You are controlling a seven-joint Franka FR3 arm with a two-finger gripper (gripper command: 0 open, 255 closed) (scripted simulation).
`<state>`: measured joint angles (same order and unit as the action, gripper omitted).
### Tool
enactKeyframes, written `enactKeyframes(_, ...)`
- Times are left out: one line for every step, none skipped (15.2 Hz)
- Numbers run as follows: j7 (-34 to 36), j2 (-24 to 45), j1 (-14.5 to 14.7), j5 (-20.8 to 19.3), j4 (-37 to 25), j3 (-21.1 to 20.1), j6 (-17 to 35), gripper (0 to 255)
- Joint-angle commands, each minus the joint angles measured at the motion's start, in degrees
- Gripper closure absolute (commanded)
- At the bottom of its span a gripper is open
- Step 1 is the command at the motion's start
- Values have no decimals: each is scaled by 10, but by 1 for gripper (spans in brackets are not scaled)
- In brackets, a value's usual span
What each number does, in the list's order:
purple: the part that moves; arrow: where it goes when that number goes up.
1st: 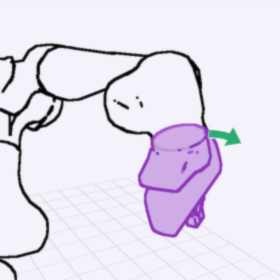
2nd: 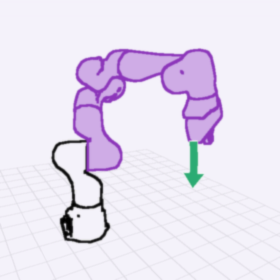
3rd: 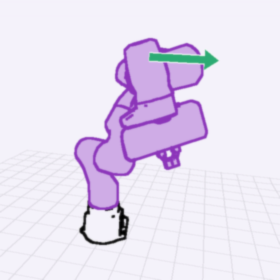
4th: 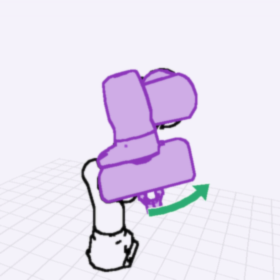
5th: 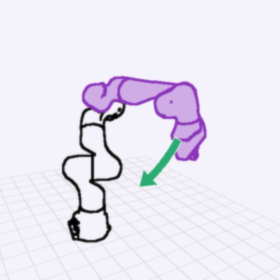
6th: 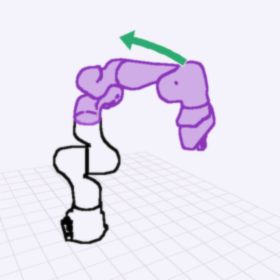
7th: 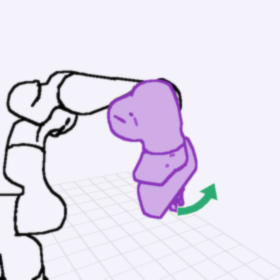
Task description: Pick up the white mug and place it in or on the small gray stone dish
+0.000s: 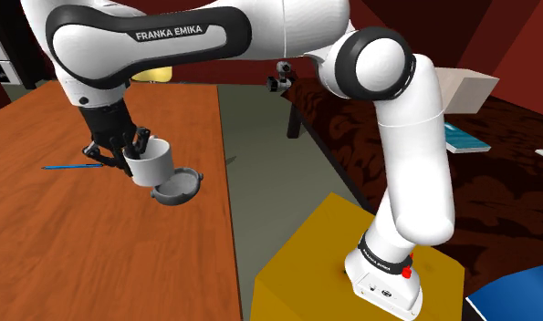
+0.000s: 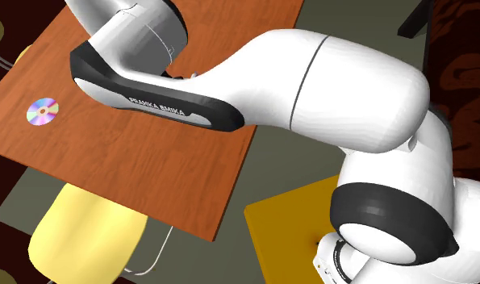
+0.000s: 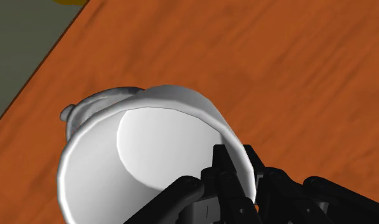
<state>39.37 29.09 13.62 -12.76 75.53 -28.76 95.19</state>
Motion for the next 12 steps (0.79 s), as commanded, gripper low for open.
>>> enactKeyframes(-21, -5, -17, 2, 3, 4, 0, 255)
enactKeyframes(-33, -8, -27, 3, 7, 7, 0, 255)
enactKeyframes(-45, -11, -37, 4, 9, 9, 1, 255)
enactKeyframes(-56, -13, -46, 5, 11, 12, 1, 255)
enactKeyframes(-68, -15, -55, 6, 12, 15, 1, 255)
enactKeyframes(-80, -16, -64, 6, 12, 18, 0, 255)
enactKeyframes(-80, -16, -65, 6, 12, 18, 0, 255)
enactKeyframes(-80, -16, -66, 6, 20, 18, 8, 255)
enactKeyframes(-79, -16, -66, 6, 27, 18, 15, 255)
enactKeyframes(-79, -15, -67, 5, 34, 19, 23, 255)
enactKeyframes(-78, -15, -68, 5, 41, 19, 30, 255)
enactKeyframes(-78, -14, -68, 4, 47, 19, 37, 255)
